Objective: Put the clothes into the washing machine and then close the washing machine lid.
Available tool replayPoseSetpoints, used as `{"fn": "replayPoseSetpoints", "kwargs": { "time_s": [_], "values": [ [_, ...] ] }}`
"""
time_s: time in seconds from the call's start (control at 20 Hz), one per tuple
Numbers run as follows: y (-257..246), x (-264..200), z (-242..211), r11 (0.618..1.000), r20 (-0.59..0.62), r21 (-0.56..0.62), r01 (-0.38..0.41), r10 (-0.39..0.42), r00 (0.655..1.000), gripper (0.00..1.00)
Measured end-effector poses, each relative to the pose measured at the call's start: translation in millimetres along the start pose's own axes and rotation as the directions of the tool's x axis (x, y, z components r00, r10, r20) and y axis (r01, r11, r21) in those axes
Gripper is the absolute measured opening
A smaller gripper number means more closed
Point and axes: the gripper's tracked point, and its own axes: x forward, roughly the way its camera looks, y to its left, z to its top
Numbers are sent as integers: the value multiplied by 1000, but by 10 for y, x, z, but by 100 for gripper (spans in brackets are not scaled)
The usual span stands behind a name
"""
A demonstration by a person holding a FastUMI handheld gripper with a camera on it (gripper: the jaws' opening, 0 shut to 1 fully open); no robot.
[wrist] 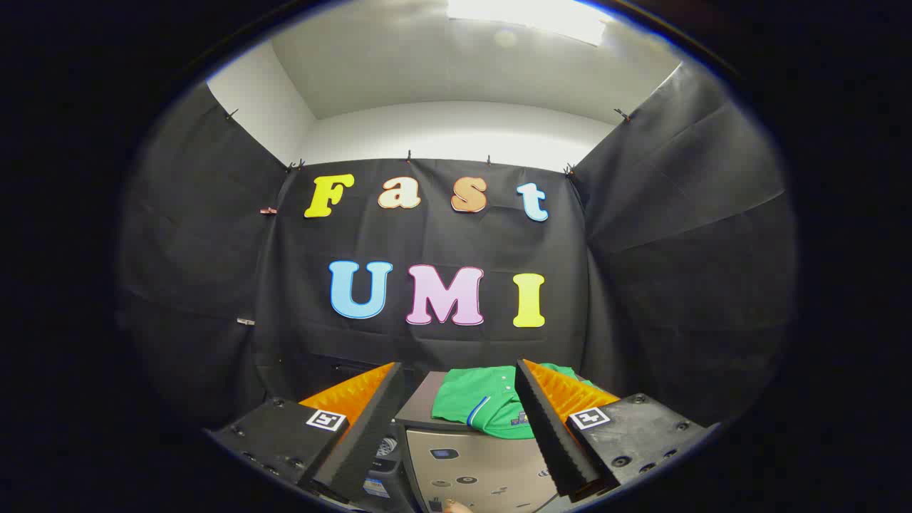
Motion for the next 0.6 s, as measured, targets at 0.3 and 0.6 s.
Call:
{"fn": "replayPoseSetpoints", "kwargs": {
  "time_s": [0.3, 0.6],
  "values": [
    [17, 9, 9, 1000, 6, -14, 1, -1, 1000, 98],
    [23, 32, -8, 1000, 4, -17, 7, -7, 1000, 98]
  ]
}}
